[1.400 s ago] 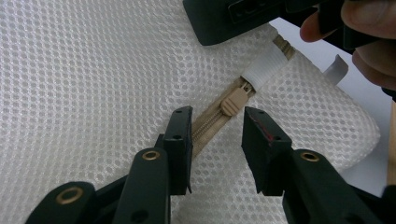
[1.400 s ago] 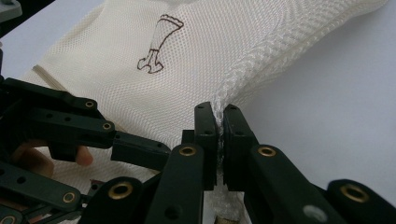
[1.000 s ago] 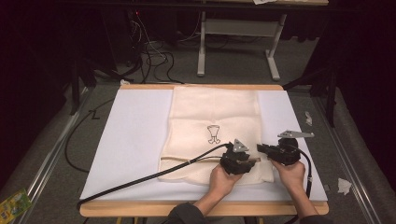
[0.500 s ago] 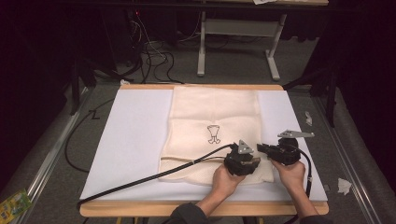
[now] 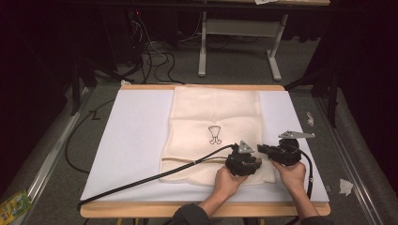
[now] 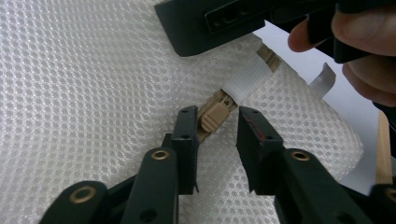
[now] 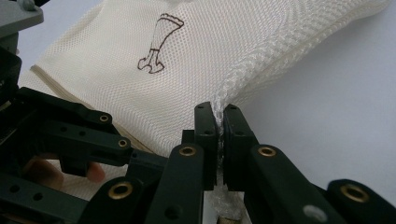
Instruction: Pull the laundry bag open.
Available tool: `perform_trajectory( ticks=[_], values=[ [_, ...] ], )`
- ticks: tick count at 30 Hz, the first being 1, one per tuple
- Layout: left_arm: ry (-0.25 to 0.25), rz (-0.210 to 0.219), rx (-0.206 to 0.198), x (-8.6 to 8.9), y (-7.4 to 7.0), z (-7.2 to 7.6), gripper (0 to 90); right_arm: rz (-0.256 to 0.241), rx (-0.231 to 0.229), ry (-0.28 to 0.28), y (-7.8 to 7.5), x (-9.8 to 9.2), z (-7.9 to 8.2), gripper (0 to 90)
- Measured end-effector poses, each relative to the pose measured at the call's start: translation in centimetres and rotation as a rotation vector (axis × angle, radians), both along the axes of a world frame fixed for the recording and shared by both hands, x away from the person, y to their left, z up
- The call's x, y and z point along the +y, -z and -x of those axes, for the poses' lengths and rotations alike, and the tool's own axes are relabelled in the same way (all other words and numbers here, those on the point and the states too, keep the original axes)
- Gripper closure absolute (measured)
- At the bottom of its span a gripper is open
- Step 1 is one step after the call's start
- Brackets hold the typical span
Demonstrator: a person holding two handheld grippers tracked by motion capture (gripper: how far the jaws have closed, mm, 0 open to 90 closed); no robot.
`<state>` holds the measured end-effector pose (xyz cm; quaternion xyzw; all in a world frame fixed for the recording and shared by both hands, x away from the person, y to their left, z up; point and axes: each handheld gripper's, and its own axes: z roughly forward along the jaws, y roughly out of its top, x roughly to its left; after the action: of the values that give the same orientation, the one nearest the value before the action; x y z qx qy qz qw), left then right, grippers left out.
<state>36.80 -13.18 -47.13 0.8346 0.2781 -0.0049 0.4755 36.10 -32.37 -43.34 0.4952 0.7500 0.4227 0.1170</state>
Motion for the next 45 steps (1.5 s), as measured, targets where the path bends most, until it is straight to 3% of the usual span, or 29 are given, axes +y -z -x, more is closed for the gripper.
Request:
perform_trajectory(
  ticks=[4,20,29,32,37,45],
  values=[
    [0.012,0.005,-0.012,0.04,0.01,0.10,73.0,0.005,0.000,-0.002,0.01,0.02,-0.02,87.5],
    [0.033,0.041,0.007,0.04,0.03,0.08,80.4,-0.005,0.006,0.000,0.39,-0.28,0.06,87.5],
    [0.026,0.048,0.031,-0.08,0.22,-0.05,76.7,-0.002,0.008,-0.002,0.52,-0.16,-0.01,87.5],
    [0.024,0.041,0.030,-0.08,0.23,-0.09,85.3,0.000,0.006,-0.002,0.52,-0.09,-0.02,87.5],
    [0.026,0.053,0.043,-0.15,0.34,-0.07,86.4,-0.001,0.006,-0.003,0.55,-0.12,-0.06,87.5],
    [0.037,0.050,0.025,-0.04,0.19,0.05,87.0,0.017,-0.001,-0.002,0.64,-0.37,0.02,87.5]
  ],
)
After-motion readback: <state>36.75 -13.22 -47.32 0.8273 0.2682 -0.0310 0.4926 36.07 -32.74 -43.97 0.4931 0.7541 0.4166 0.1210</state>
